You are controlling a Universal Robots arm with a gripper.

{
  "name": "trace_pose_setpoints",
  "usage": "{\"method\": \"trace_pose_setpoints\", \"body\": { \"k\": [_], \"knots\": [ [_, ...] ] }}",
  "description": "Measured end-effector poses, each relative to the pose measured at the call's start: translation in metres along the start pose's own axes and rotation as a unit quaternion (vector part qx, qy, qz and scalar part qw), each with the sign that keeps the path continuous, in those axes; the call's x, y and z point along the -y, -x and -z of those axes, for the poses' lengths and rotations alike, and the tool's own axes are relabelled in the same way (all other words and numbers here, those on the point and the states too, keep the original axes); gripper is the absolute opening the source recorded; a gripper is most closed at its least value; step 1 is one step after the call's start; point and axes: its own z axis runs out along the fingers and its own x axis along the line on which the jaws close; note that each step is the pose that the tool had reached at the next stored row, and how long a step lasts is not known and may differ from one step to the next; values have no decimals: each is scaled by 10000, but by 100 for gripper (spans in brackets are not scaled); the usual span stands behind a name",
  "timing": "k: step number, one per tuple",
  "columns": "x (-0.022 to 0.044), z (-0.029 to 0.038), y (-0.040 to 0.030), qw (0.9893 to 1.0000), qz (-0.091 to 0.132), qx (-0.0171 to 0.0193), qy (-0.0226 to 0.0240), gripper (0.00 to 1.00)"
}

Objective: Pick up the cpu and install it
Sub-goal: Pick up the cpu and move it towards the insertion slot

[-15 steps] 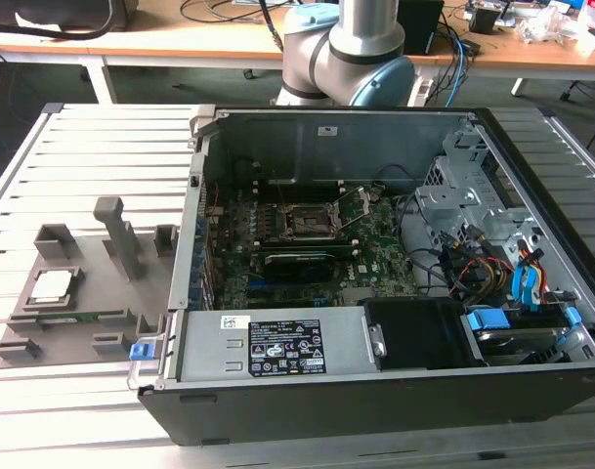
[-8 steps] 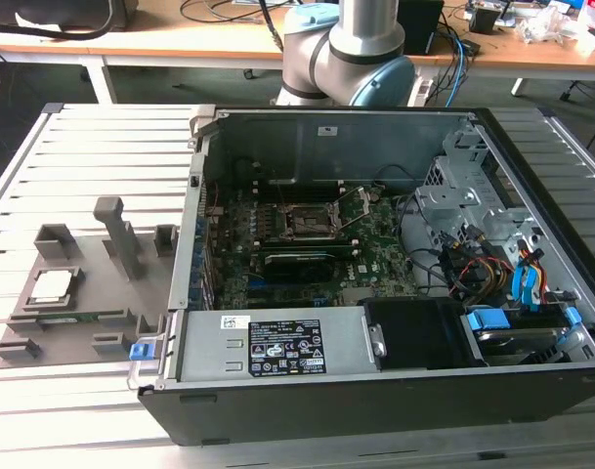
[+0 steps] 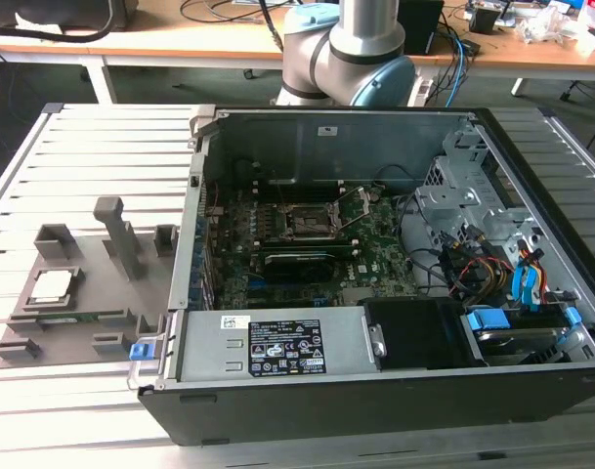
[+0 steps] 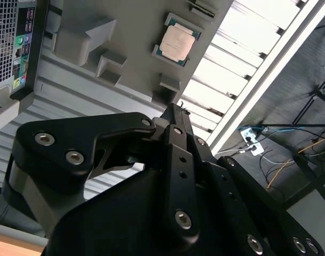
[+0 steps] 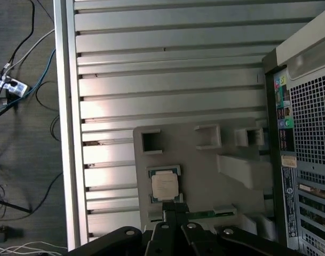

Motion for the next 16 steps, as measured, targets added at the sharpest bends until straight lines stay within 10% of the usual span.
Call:
{"method": "trace_pose_setpoints", "body": {
  "k": [13,16],
  "knots": [
    [122,-31,150,9997,258,-11,3,11],
    [122,-31,154,9997,258,-11,3,36]
  ]
}}
